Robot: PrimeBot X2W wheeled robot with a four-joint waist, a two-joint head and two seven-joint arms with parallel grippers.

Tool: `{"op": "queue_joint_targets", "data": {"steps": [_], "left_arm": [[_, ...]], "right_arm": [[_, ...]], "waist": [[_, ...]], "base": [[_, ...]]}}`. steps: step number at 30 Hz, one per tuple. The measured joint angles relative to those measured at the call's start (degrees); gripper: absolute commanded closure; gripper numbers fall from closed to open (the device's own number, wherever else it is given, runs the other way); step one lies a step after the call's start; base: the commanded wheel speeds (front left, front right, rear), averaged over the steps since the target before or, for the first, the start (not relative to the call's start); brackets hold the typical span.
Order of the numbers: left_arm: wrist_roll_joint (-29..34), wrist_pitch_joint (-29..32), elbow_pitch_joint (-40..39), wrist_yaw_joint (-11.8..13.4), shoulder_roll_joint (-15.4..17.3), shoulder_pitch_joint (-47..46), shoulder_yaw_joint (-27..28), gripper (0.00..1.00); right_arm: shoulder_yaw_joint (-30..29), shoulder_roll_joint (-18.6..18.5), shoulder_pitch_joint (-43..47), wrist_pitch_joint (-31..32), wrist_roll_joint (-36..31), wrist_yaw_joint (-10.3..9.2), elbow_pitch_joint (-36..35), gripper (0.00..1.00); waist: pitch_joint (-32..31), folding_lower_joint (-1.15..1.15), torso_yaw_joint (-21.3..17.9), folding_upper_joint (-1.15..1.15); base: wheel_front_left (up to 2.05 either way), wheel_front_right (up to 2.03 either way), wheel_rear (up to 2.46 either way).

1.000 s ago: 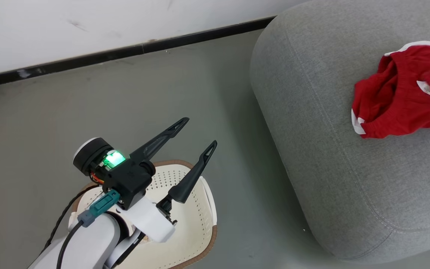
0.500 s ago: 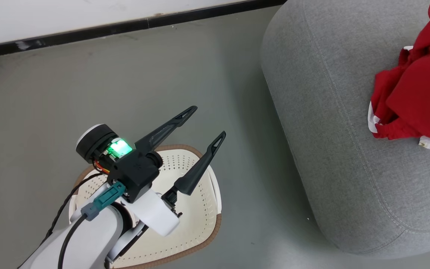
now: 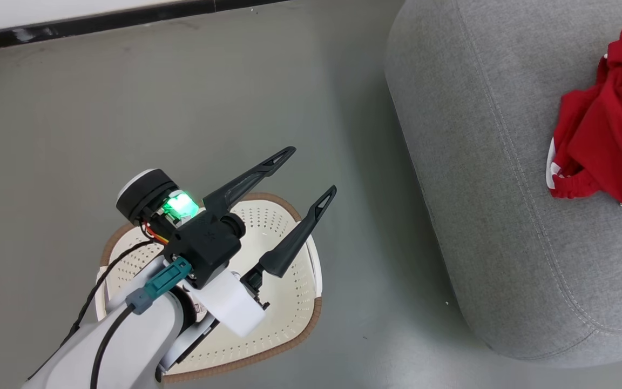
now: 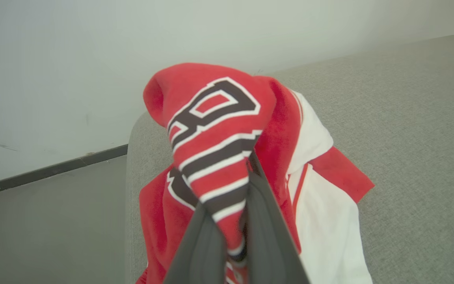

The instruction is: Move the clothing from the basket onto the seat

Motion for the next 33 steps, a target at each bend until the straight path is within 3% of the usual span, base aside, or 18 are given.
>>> {"op": "queue_joint_targets", "data": {"steps": [12,14,15,16,18,19,21,22,33], "left_arm": [[0.52,-0.16,1.27,-0.93,-0.19,-0.81,-1.01,0.0],[0.52,-0.48,1.41,-0.92,-0.49,-0.81,-1.09,0.0],[0.52,-0.6,1.48,-0.92,-0.71,-0.81,-1.1,0.0],[0.52,-0.63,1.59,-0.92,-0.9,-0.81,-1.12,0.0],[0.52,-0.89,1.77,-0.92,-1.05,-0.8,-1.16,0.0],[0.52,-1.07,1.89,-0.92,-1.08,-0.8,-1.16,0.0],[0.52,-1.16,2.15,-0.92,-1.14,-0.79,-1.19,0.0],[0.52,-1.18,2.24,-0.92,-1.22,-0.77,-1.19,0.0],[0.48,-2.2,3.76,-0.92,-1.4,-0.62,-1.2,0.0]], "right_arm": [[0.14,2.74,-0.38,-0.88,-0.37,0.0,3.56,1.0],[0.13,2.82,-0.68,-1.1,-0.45,0.0,4.26,0.81],[0.13,2.82,-0.93,-1.11,-0.58,0.0,4.49,0.67],[0.12,2.85,-1.21,-1.22,-0.64,0.0,4.58,0.67],[0.12,2.86,-1.41,-1.7,-0.65,0.0,4.56,0.52],[0.13,2.87,-1.4,-1.71,-0.66,0.0,4.57,0.5],[0.35,2.88,-1.38,-1.88,-0.7,0.0,4.53,0.06],[0.47,2.88,-1.36,-2.09,-0.7,0.0,4.49,0.0],[0.33,2.75,0.27,-4.13,-0.79,0.0,2.87,0.0]], "waist": [[1.09,0.0,0.07,0.0],[0.98,0.01,0.09,0.0],[0.92,0.01,0.11,0.0],[0.85,0.01,0.12,0.0],[0.71,0.01,0.11,0.0],[0.64,0.01,0.1,0.0],[0.5,0.01,0.07,0.0],[0.42,0.01,0.04,0.0],[-0.58,0.01,-0.71,0.0]], "base": [[0.0,0.0,0.0],[0.0,0.0,0.0],[0.0,0.0,0.0],[0.0,0.0,0.0],[0.0,0.0,0.0],[0.0,0.0,0.0],[0.0,0.0,0.0],[0.0,0.0,0.0],[0.0,0.0,0.0]]}}
